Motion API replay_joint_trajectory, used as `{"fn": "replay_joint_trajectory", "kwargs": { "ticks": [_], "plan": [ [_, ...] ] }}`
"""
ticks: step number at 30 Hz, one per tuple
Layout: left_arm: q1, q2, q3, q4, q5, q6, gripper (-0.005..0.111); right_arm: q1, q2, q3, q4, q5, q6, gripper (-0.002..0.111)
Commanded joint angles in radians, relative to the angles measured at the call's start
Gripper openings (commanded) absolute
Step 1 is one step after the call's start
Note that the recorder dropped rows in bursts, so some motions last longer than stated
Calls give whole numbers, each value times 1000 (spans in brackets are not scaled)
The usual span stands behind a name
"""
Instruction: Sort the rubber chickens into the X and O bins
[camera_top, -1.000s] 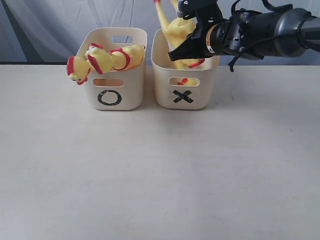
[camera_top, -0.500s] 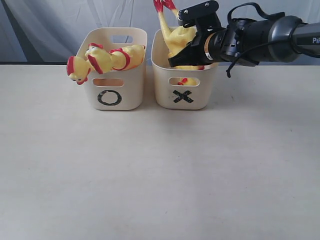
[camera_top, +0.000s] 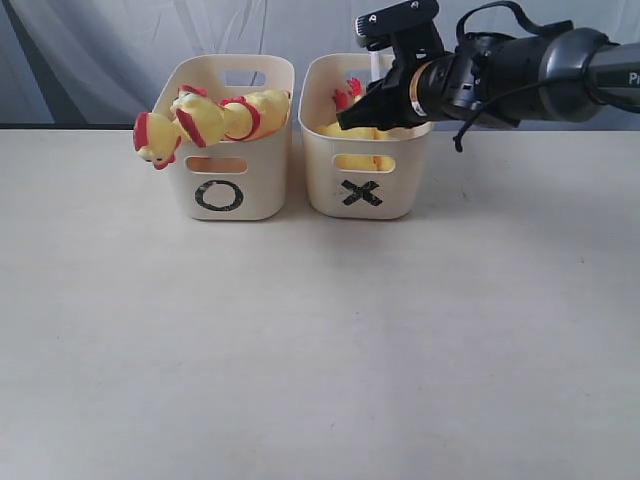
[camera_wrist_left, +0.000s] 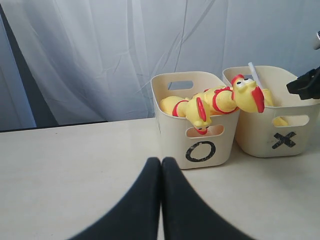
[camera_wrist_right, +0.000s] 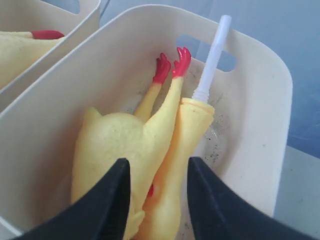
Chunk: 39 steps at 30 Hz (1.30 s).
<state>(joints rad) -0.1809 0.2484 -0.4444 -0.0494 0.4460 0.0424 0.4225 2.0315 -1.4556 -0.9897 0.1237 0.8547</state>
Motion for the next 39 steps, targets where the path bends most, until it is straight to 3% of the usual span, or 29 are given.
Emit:
{"fn": "replay_joint_trajectory", "kwargs": {
  "ticks": [1,5,7,8,9,12,16,27,32,39],
  "plan": [
    [0,-4,6,-5,-3,-5,0,-2,-57,-5,7,10,2,37],
    [0,-4,6,-5,0,-5,0,-2,-142,-5,7,134,2,36],
    [0,-4,6,-5,0,-5,0,-2,-186,-5,7,244,-1,20],
    [0,-4,6,-5,0,-5,0,-2,-220,-3,23,297,-30,0],
    [0,-4,6,-5,0,-5,0,-2,-249,-3,65,340,-105,-1],
    [0,-4,6,-5,2,-5,0,-2,-314,27,175,369,-270,-1],
    [0,-4,6,-5,12,-5,0,-2,-450,210,211,295,-288,-1],
    [0,-4,6,2,32,-5,0,-2,-820,715,300,-179,-266,-1],
    [0,-4,6,2,34,-5,0,-2,-936,769,481,-115,-242,-1],
    [0,-4,6,2,34,-5,0,-2,-971,769,490,-111,-242,-1]
  ]
}}
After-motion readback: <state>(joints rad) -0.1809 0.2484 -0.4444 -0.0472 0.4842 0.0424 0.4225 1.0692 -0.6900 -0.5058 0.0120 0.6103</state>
